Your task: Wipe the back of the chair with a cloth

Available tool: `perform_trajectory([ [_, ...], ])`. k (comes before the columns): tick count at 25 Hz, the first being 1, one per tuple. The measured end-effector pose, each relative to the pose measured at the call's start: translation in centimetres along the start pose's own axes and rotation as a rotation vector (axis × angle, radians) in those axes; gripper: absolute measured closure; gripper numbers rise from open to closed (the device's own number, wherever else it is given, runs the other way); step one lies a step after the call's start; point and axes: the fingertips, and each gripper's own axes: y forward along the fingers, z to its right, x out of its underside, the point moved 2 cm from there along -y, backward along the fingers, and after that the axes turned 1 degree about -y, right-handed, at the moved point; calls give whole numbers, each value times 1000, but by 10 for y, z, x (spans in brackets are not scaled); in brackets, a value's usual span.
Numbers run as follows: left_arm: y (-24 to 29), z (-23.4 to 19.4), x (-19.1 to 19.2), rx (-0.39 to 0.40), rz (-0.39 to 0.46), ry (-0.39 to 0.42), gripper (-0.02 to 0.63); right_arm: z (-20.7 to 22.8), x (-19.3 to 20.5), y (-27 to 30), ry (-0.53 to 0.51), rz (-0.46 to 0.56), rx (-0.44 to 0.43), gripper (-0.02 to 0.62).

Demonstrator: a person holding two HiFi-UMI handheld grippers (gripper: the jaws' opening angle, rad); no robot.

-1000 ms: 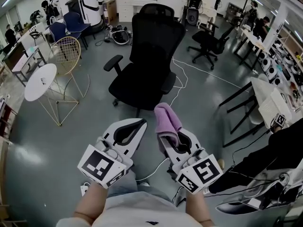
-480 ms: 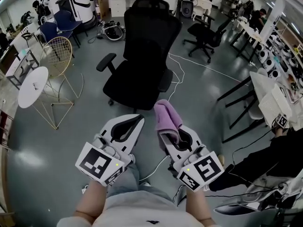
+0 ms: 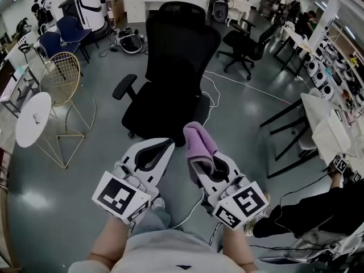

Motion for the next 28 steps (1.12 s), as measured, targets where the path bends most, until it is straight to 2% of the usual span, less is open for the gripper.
perform_trajectory([
  [11, 13, -98, 1, 39, 1, -8, 593, 14, -7, 92, 12, 5, 53, 488],
  [20, 13, -134, 10, 43, 12, -22, 594, 15, -3, 123, -4, -37, 84, 488],
  [28, 20, -160, 12, -3, 10, -26, 594, 31, -3, 148, 6, -32, 56, 488],
])
